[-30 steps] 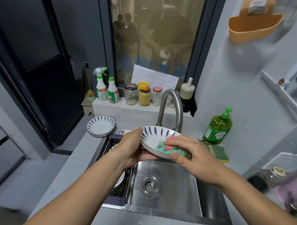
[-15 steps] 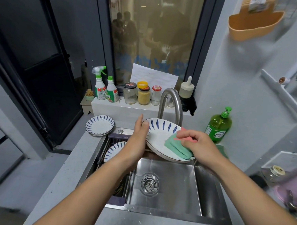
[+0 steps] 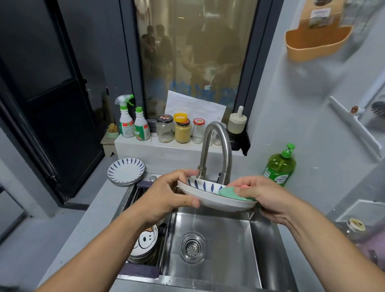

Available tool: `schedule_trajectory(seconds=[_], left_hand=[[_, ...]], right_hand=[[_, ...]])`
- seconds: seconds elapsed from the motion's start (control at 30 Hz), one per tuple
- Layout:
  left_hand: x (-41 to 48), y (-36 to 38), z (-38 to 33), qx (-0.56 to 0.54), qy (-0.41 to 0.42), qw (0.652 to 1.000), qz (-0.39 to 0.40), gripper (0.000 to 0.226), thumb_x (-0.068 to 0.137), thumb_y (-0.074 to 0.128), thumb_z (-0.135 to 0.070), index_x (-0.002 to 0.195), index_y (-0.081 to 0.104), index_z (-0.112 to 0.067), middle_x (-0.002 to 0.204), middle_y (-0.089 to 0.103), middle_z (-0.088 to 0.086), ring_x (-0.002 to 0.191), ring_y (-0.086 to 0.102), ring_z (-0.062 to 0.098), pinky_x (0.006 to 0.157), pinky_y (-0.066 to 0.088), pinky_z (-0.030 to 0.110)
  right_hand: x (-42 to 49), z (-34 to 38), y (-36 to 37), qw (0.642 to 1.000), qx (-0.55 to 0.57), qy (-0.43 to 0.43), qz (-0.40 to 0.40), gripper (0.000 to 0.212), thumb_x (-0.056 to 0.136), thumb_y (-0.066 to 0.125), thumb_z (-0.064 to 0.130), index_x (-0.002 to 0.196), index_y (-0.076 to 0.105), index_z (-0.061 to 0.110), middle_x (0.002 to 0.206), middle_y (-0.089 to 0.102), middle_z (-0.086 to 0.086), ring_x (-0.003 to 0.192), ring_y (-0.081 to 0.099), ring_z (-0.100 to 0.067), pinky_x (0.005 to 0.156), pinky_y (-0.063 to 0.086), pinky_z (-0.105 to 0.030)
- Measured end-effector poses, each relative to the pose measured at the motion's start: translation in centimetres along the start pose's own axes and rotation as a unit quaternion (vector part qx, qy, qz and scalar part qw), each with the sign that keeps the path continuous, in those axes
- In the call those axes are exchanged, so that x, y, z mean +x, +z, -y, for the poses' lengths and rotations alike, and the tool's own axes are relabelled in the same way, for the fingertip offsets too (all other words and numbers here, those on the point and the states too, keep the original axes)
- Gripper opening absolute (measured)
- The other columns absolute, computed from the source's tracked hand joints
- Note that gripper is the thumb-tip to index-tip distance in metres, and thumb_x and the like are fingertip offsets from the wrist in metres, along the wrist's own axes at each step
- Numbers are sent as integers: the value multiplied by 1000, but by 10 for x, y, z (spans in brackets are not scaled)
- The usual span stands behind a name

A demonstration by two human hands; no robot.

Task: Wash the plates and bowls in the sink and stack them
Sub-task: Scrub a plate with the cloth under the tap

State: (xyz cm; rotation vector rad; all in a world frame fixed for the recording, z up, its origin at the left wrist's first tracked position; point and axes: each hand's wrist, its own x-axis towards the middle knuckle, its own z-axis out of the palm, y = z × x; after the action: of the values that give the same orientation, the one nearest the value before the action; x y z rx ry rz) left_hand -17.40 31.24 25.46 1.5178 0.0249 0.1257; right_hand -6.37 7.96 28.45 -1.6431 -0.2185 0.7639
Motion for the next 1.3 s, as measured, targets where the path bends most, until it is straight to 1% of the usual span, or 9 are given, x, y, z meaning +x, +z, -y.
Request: schedule_trajectory(seconds=[0.23, 0.37, 0.47, 0.6, 0.7, 0.8, 0.9, 1.1, 1.3], left_hand=[[7, 4, 9, -154, -49, 987, 3, 57, 43, 104, -28, 72, 57, -15, 96, 69, 10, 89, 68, 17, 84, 57, 32], [11, 5, -2, -191, -106, 976, -18, 70, 56, 92, -20, 116, 59, -4, 103, 59, 17, 89, 66, 21, 91, 54, 43], [12, 7, -8, -170, -137, 975, -26, 66, 61, 88, -23, 119, 63, -6, 95, 67, 11, 84, 65, 22, 95, 52, 51], [14, 11, -12, -159, -166, 973, -29, 56, 70, 81, -24, 122, 67, -7, 86, 70, 7, 72, 64, 20, 89, 51, 47], [15, 12, -14, -151, -179, 972, -26, 61, 72, 87, -21, 125, 66, 0, 88, 70, 10, 76, 67, 22, 74, 62, 44], [15, 12, -17, -143, -190, 971, -29, 63, 69, 86, -23, 123, 66, 4, 90, 71, 12, 78, 70, 23, 66, 63, 41], [16, 8, -19, -131, -190, 973, -27, 60, 69, 90, -22, 119, 66, 1, 87, 69, 12, 73, 69, 21, 66, 64, 40], [15, 6, -19, -135, -195, 971, -29, 65, 68, 86, -20, 125, 62, 0, 83, 66, 13, 69, 64, 20, 59, 62, 35], [16, 5, -19, -130, -201, 971, -28, 71, 69, 90, -19, 127, 60, 8, 88, 66, 14, 70, 68, 21, 59, 62, 36]], right_hand=[[0, 13, 7, 966, 136, -153, -156, 20, 99, 52, -1, 96, 71, 6, 99, 77, -8, 84, 71, -15, 73, 58, -27], [-18, 34, 9, 923, 248, -265, -128, 25, 101, 45, 1, 97, 67, 11, 98, 77, 2, 90, 72, -9, 73, 59, -23], [-27, 42, 16, 928, 176, -321, -69, 22, 100, 46, 4, 98, 67, 11, 102, 76, 1, 96, 70, -12, 78, 58, -24], [-23, 35, 20, 929, -93, -353, -68, 20, 89, 64, 20, 109, 67, 17, 104, 74, 5, 96, 68, -6, 82, 51, -18], [-21, 35, 22, 909, -236, -340, -43, 26, 88, 72, 19, 112, 66, 28, 104, 70, 13, 97, 65, 0, 84, 47, -16], [-24, 42, 25, 907, -178, -381, -14, 23, 94, 62, 0, 110, 65, 16, 100, 74, 15, 97, 67, 0, 89, 46, -14], [-28, 54, 17, 905, -103, -412, -6, 23, 92, 58, 11, 114, 64, 12, 104, 74, 11, 103, 67, -5, 93, 49, -19], [-14, 45, 16, 866, -374, -332, 24, 30, 96, 64, 29, 126, 59, 30, 116, 64, 18, 109, 59, -2, 89, 43, -14], [-9, 49, 12, 903, -293, -312, 38, 28, 104, 44, 35, 117, 68, 29, 117, 70, 17, 114, 62, -2, 98, 46, -21]])
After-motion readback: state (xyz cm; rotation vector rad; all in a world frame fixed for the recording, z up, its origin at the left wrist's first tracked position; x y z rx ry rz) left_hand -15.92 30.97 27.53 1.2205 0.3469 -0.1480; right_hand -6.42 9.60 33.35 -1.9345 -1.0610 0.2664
